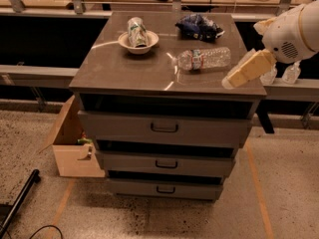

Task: Pick 7up can from paper bowl and place on counter

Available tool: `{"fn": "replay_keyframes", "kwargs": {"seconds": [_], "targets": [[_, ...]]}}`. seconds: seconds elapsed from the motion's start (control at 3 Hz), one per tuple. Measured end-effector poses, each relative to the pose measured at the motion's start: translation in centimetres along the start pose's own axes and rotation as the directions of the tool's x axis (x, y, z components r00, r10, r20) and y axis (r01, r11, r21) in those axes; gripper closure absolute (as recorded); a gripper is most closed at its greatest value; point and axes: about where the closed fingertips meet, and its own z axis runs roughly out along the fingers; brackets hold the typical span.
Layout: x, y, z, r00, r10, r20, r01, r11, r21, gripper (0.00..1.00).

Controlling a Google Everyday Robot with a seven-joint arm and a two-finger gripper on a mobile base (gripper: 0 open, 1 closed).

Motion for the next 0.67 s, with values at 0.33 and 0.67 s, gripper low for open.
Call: {"fn": "replay_keyframes", "kwargs": {"seconds": [0.33, 0.67], "targets": [[0.3, -0.9, 1.8, 1.0, 0.021, 0.023, -0.021, 0.9996, 0.019, 0.0], [0.4, -2.6, 5.9, 0.995, 0.072, 0.07, -0.075, 0.9962, 0.045, 0.0]]}}
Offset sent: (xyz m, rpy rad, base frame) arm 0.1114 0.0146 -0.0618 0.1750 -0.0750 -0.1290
